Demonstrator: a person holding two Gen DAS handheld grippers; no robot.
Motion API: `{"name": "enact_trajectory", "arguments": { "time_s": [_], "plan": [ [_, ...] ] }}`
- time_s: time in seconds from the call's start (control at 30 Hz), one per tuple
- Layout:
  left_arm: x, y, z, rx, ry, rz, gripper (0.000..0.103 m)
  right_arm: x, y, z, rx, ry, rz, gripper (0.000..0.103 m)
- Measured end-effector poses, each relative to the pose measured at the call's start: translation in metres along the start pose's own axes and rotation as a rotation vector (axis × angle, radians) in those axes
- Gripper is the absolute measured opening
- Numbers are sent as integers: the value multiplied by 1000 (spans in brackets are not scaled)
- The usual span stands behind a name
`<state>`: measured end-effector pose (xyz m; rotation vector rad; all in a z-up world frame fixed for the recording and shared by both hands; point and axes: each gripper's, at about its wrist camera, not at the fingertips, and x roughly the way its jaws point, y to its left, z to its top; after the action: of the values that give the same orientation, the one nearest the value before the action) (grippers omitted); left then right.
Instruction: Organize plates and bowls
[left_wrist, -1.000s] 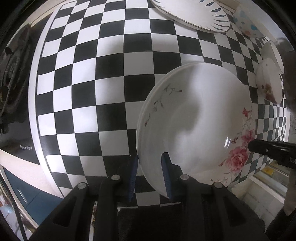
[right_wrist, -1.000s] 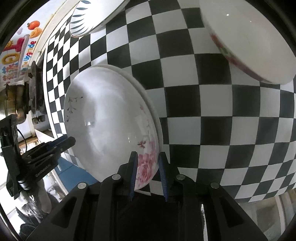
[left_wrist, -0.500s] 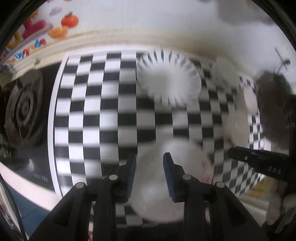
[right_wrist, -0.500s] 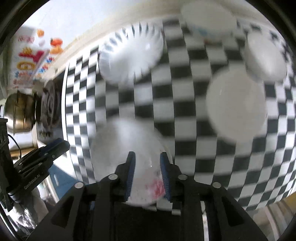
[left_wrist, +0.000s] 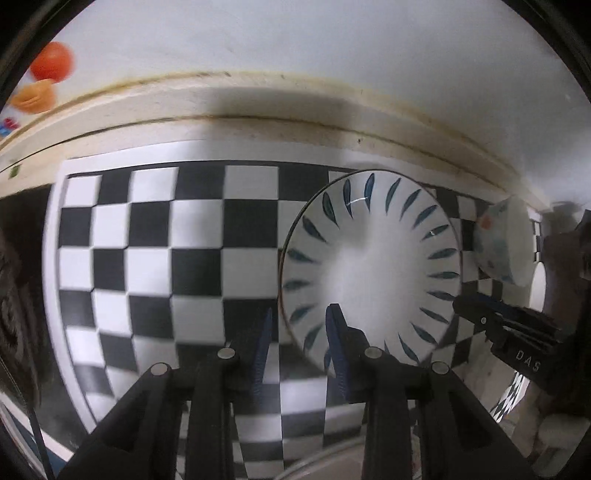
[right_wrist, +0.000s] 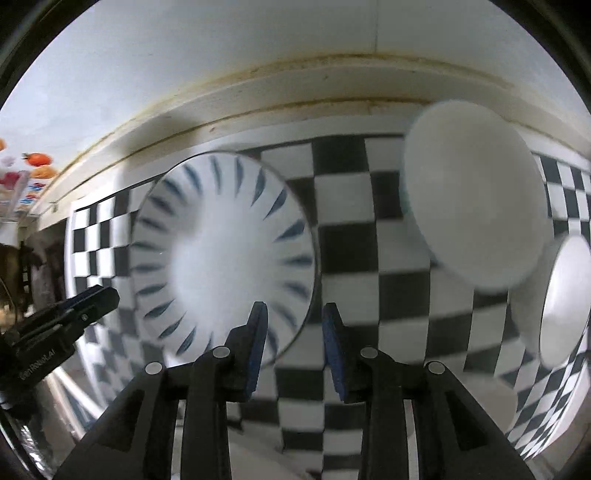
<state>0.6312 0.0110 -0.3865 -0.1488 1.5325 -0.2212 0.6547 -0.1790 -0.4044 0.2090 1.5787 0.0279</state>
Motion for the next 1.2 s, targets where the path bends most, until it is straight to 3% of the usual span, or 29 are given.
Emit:
{"name": "enact_trajectory", "arguments": {
  "time_s": [0.2,0.3,0.33,0.37,0.6,0.77,1.2],
  "plan": [
    [29,-4,22,53,55,15,29,20,1,21,-30,12,-61,33],
    [39,-3,25,72,73,11,28,27,-1,31,-29,30,-49,32],
    [42,-1,25,67,75,-5,28,27,-2,33,-29,33,-47,30],
    [43,1,25,61,72,-14,27,29,-4,36,-26,43,-37,22],
    [42,9,18,71,40,-52,26,31,2,30,-64,36,-47,20],
    [29,17,5,50,15,-59,26,30,-8,30,-43,60,24,17],
    [-12,15,-24,66,-29,-61,26,3,-13,-2,-54,42,80,16]
  ]
}}
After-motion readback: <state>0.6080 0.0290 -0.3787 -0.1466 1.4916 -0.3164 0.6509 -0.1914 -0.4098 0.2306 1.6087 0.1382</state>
